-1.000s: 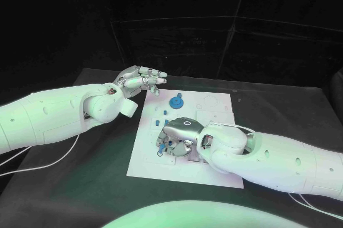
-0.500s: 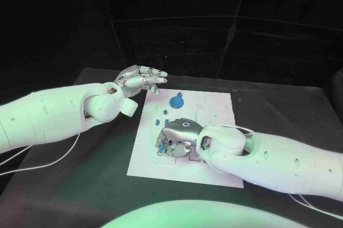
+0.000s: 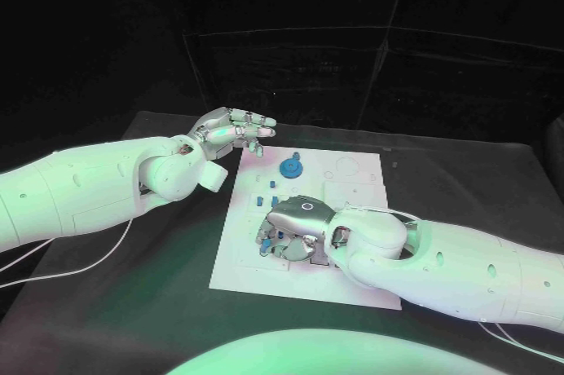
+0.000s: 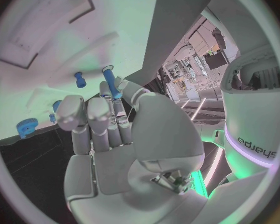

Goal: Assemble the parts on the task board

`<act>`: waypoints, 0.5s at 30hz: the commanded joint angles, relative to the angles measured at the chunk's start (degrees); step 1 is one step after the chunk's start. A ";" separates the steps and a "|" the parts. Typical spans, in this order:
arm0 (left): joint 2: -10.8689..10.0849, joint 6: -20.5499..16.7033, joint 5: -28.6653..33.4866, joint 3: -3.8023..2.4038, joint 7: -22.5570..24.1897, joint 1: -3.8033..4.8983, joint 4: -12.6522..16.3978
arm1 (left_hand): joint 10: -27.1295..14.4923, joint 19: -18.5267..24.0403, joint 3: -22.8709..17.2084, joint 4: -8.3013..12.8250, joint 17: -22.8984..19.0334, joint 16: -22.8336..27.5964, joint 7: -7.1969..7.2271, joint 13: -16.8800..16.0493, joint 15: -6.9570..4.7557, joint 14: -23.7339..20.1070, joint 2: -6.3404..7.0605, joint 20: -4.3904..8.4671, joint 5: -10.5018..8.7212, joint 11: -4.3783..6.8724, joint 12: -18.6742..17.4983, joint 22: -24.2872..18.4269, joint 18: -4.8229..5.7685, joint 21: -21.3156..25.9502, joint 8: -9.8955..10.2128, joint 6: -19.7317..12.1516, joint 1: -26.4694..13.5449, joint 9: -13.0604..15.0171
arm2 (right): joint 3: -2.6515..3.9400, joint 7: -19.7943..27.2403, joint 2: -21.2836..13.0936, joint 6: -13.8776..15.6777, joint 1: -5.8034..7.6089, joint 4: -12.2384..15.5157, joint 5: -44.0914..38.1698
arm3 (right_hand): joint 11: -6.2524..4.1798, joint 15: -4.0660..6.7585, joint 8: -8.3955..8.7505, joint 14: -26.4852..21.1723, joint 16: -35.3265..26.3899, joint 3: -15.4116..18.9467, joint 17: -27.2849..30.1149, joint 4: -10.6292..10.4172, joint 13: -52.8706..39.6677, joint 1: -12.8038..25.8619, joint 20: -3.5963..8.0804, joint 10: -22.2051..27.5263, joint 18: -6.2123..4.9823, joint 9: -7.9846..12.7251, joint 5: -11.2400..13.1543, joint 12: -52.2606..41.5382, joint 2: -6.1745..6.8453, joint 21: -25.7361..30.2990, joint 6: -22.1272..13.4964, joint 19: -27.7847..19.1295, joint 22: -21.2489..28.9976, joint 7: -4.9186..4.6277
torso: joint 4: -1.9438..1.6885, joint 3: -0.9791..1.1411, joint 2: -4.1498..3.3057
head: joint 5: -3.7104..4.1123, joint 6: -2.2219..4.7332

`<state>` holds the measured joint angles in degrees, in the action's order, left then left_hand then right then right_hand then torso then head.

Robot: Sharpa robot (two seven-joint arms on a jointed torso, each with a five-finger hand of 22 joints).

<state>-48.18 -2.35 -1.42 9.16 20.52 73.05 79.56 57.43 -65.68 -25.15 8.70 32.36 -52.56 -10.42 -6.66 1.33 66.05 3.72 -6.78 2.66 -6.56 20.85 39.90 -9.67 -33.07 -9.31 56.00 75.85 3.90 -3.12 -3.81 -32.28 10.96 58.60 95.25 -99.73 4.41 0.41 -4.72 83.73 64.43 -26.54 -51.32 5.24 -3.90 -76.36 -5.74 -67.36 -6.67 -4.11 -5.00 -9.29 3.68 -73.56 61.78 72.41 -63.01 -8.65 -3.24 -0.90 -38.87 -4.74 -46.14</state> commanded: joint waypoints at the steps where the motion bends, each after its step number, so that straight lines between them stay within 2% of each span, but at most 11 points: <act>1: 0.07 0.85 0.23 -0.05 0.12 0.09 0.04 | -0.43 0.26 0.32 0.03 -0.05 0.34 -0.02 -0.05 0.02 -0.51 -0.69 0.04 0.16 0.14 0.38 -0.05 -0.73 0.39 -0.34 -0.12 0.07 0.02 | 0.01 1.00 0.02 1.26 0.05 0.19 -0.41 | 0.20 -0.22 0.17 0.30 0.21 -0.34 -0.06 -0.02 -0.05 0.23 -0.29 -0.27 0.78 -0.10 -0.31 0.18 -0.02 -0.31 0.06 -0.08 -0.06 -0.16 | -0.03 -0.02 0.01 | -0.03 -0.02; 8: 0.07 0.93 0.23 -0.05 0.07 0.09 0.06 | -0.43 0.26 0.32 0.03 -0.05 0.34 -0.02 -0.05 0.02 -0.51 -0.69 0.04 0.16 0.14 0.38 -0.05 -0.73 0.39 -0.34 -0.12 0.07 0.02 | 0.01 0.91 0.17 0.59 0.04 0.05 -0.41 | 0.21 -0.22 0.18 0.30 0.21 -0.35 -0.05 -0.01 -0.05 0.23 -0.29 -0.28 0.78 -0.10 -0.37 0.21 0.00 -0.31 0.07 -0.08 -0.06 -0.16 | 0.01 -0.04 0.02 | -0.14 -0.08; 15: 0.06 0.96 0.23 -0.05 0.04 0.09 0.07 | -0.43 0.26 0.32 0.03 -0.05 0.34 -0.02 -0.05 0.02 -0.51 -0.69 0.04 0.16 0.14 0.38 -0.05 -0.73 0.39 -0.34 -0.12 0.07 0.02 | 0.01 0.37 0.40 -1.96 0.04 -0.22 -0.41 | 0.23 -0.23 0.19 0.27 0.13 -0.31 0.08 -0.02 -0.05 0.30 -0.29 -0.30 0.78 -0.09 -0.36 0.27 0.08 -0.29 0.06 -0.12 -0.03 -0.19 | -0.02 -0.04 -0.01 | -0.14 -0.21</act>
<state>-48.17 -2.16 -1.42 9.16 20.42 73.05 79.57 57.43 -65.68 -25.15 8.70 32.37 -52.56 -10.42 -6.65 1.33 66.05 3.72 -6.78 2.66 -6.56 20.85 39.91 -9.66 -33.07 -9.32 56.00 75.85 3.90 -3.12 -3.43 -31.95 10.56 58.58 94.99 -99.84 4.41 0.41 -4.60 83.73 64.43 -26.54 -51.31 5.24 -3.90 -76.36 -5.74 -67.36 -6.66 -4.16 -5.00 -9.29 3.68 -73.56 61.77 72.41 -63.01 -8.65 -3.27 -0.93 -38.86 -4.87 -46.29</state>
